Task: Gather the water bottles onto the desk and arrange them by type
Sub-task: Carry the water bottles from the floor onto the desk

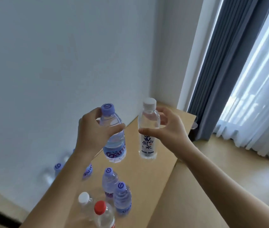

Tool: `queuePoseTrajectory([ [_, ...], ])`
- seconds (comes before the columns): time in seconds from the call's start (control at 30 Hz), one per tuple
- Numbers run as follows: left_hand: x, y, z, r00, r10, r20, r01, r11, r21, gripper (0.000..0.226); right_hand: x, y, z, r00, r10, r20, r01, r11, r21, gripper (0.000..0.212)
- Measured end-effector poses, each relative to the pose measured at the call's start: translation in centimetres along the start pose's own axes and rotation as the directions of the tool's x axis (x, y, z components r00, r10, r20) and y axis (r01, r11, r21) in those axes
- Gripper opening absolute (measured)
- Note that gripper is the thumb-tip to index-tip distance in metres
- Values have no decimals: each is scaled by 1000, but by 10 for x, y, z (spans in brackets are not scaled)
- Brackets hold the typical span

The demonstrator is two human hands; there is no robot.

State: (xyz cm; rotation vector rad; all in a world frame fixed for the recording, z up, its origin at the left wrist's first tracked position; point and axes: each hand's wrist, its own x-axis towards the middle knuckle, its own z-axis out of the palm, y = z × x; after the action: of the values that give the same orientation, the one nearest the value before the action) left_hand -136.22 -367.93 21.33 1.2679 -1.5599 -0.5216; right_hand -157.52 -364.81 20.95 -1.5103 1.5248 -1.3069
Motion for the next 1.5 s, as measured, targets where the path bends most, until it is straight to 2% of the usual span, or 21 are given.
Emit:
queuePoseTrajectory([
  [0.23, 44, -79, 40, 956, -238, -170, 256, 962, 93, 38, 109, 58, 58, 961, 18, 277, -18, 1000, -2, 71],
  [0.43, 61, -141, 75, 859, -437, -265, 480, 869, 121, 32, 179, 98, 113, 833, 50, 551, -25, 998, -52, 68],
  [0.63, 58, -184, 101, 789, -502, -355, 578, 802, 151, 26, 216, 141, 166, 698, 95, 710, -26, 994, -107, 66],
  [0.73, 53, -200, 105, 745, -544, -386, 633, 759, 152, 26, 224, 162, 186, 644, 121, 755, -27, 990, -135, 63],
  [0.93, 45, -223, 109, 659, -603, -449, 711, 695, 108, 31, 227, 186, 212, 597, 151, 788, -36, 986, -162, 64],
  [1.17, 45, -242, 116, 620, -617, -485, 729, 682, 64, 42, 225, 197, 224, 555, 136, 821, -57, 990, -125, 56],
  [1.33, 50, -244, 114, 606, -653, -454, 746, 665, 40, 58, 229, 199, 225, 505, 114, 856, -29, 993, -115, 57],
  [1.5, 53, -238, 107, 551, -729, -407, 803, 596, 19, 57, 241, 200, 216, 378, 151, 913, 32, 984, -176, 77],
])
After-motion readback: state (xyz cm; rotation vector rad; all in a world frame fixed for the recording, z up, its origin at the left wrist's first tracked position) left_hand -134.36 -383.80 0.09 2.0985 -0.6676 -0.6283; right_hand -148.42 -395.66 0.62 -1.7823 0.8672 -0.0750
